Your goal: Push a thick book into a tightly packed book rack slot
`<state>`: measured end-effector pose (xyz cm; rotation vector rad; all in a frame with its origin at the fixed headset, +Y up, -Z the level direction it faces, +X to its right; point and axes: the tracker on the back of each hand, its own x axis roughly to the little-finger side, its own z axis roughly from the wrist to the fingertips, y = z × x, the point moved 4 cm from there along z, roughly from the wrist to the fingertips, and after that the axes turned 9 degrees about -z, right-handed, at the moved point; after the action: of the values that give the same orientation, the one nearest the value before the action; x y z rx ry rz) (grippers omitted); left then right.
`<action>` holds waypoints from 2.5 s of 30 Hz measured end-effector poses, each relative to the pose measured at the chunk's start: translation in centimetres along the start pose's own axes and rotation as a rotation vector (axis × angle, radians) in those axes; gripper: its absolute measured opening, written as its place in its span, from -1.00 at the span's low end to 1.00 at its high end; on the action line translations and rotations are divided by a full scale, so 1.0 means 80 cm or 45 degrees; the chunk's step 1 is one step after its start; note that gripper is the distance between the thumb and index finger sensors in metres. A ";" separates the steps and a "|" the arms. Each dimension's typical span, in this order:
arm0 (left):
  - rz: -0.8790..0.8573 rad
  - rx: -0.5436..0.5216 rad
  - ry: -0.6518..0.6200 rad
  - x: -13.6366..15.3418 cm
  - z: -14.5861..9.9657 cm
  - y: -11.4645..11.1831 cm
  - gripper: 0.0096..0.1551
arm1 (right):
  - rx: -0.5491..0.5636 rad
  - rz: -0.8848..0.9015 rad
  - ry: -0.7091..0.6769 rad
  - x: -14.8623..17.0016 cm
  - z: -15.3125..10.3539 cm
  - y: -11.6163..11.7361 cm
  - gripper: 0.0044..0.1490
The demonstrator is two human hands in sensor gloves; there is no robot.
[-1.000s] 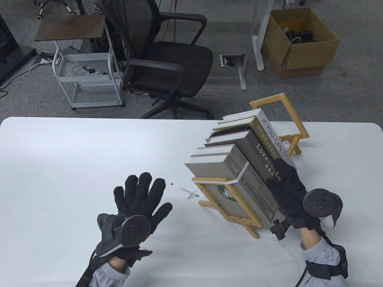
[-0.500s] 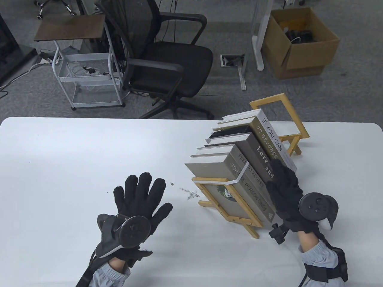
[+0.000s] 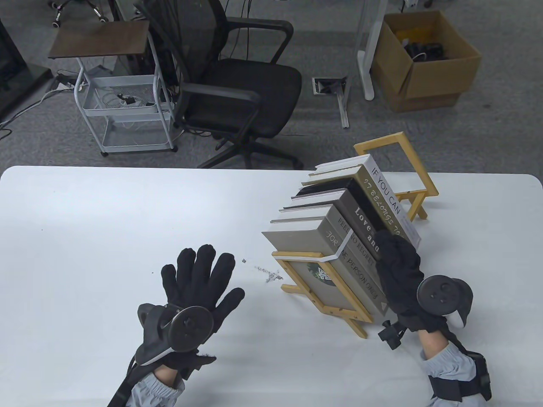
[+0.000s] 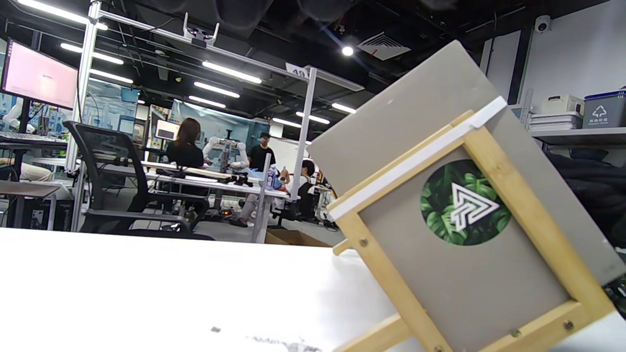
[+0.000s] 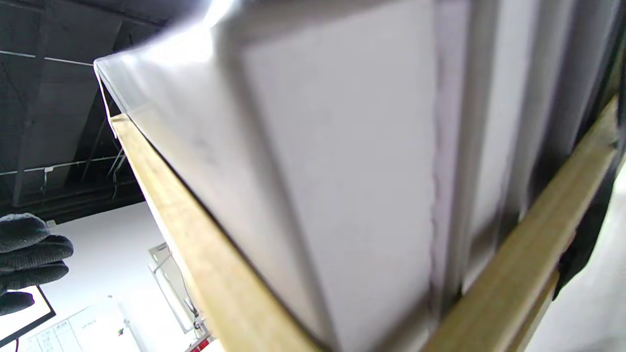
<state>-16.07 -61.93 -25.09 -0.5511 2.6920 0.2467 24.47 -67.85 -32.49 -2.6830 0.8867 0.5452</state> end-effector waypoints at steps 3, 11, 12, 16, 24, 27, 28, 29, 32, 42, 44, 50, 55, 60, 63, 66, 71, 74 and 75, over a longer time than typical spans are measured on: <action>0.001 0.002 0.000 0.000 0.000 0.000 -0.18 | 0.007 0.005 0.001 0.001 -0.001 0.000 -0.29; 0.002 0.001 0.003 0.000 0.000 0.000 -0.19 | 0.050 -0.003 0.011 0.002 -0.003 -0.005 -0.34; 0.001 0.000 0.003 0.000 0.000 0.000 -0.19 | 0.062 -0.012 0.019 0.003 -0.005 -0.007 -0.36; -0.001 0.001 0.002 0.001 0.000 0.000 -0.19 | 0.066 -0.031 0.036 0.004 -0.008 -0.009 -0.39; -0.004 0.011 -0.003 0.000 0.001 -0.002 -0.19 | 0.027 -0.055 0.056 -0.004 -0.010 -0.018 -0.28; -0.008 0.017 -0.006 0.000 0.001 -0.003 -0.19 | -0.050 -0.081 0.073 -0.019 -0.008 -0.025 -0.19; -0.011 0.022 -0.006 0.000 0.002 -0.004 -0.18 | -0.076 -0.089 0.076 -0.027 -0.006 -0.028 -0.17; -0.011 0.028 -0.005 0.000 0.002 -0.005 -0.19 | -0.069 -0.091 0.060 -0.038 -0.004 -0.033 -0.16; -0.011 0.036 -0.007 -0.001 0.002 -0.007 -0.19 | -0.046 -0.095 0.021 -0.068 0.002 -0.045 -0.14; -0.016 0.037 -0.011 -0.003 0.003 -0.008 -0.19 | -0.047 -0.137 -0.103 -0.159 0.013 -0.051 -0.12; -0.012 0.038 -0.012 -0.003 0.002 -0.008 -0.18 | -0.037 -0.136 -0.139 -0.175 0.011 -0.047 -0.12; -0.012 0.040 -0.018 -0.005 0.002 -0.008 -0.19 | -0.110 -0.136 -0.197 -0.209 0.010 -0.024 -0.11; -0.015 0.042 -0.019 -0.005 0.001 -0.008 -0.19 | -0.135 -0.159 -0.270 -0.236 0.008 -0.005 -0.07; -0.018 0.041 -0.025 -0.006 0.000 -0.008 -0.19 | -0.195 -0.187 -0.330 -0.258 0.007 0.016 -0.06; -0.019 0.043 -0.028 -0.006 0.000 -0.008 -0.19 | -0.241 -0.192 -0.346 -0.264 0.007 0.031 -0.05; -0.019 0.043 -0.030 -0.006 -0.001 -0.008 -0.19 | -0.289 -0.216 -0.334 -0.266 0.009 0.044 -0.03; -0.023 0.045 -0.034 -0.007 -0.002 -0.008 -0.18 | -0.328 -0.270 -0.318 -0.266 0.011 0.062 -0.02; -0.026 0.048 -0.040 -0.007 -0.003 -0.008 -0.18 | -0.346 -0.277 -0.308 -0.264 0.013 0.071 -0.02; -0.027 0.050 -0.042 -0.008 -0.003 -0.008 -0.18 | -0.351 -0.278 -0.301 -0.263 0.014 0.074 -0.02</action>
<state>-15.37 -62.33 -24.69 -0.5586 2.6517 0.1951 4.92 -61.23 -25.26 -2.8254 0.4765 0.9682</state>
